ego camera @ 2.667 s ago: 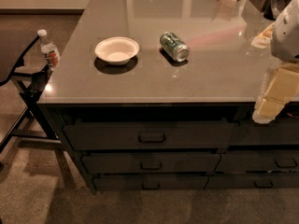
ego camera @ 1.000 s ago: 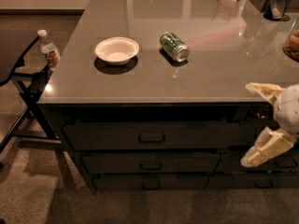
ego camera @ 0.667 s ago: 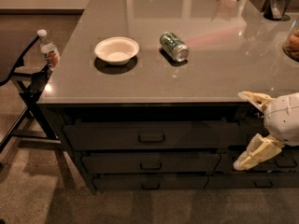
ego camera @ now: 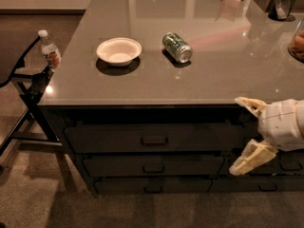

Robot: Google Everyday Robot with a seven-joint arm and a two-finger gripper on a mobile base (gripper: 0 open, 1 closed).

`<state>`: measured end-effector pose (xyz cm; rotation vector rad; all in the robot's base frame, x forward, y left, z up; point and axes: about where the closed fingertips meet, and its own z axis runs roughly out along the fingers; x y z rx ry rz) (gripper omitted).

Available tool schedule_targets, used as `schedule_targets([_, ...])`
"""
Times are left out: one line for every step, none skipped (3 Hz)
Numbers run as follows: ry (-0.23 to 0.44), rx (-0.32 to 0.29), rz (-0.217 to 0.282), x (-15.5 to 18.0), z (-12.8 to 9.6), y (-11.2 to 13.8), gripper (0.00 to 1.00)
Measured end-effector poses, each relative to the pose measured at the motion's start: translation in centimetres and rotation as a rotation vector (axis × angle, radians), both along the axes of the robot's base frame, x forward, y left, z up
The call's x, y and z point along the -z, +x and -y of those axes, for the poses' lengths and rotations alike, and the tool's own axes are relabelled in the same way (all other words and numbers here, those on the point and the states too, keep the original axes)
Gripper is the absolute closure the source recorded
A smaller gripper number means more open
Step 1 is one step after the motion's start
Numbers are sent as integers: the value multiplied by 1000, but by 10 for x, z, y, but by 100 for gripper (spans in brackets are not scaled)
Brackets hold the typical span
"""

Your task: Open top drawer

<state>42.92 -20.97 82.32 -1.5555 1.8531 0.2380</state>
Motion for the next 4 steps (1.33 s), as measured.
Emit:
schedule_targets([7,-8,-3,25,-15,8,0])
schedule_targets([-1,-5,-4,47,-22,14,0])
schedule_targets([-5,-4,-4,71,-25,21,0])
schedule_targets([9,-12,2,90,-31,31,0])
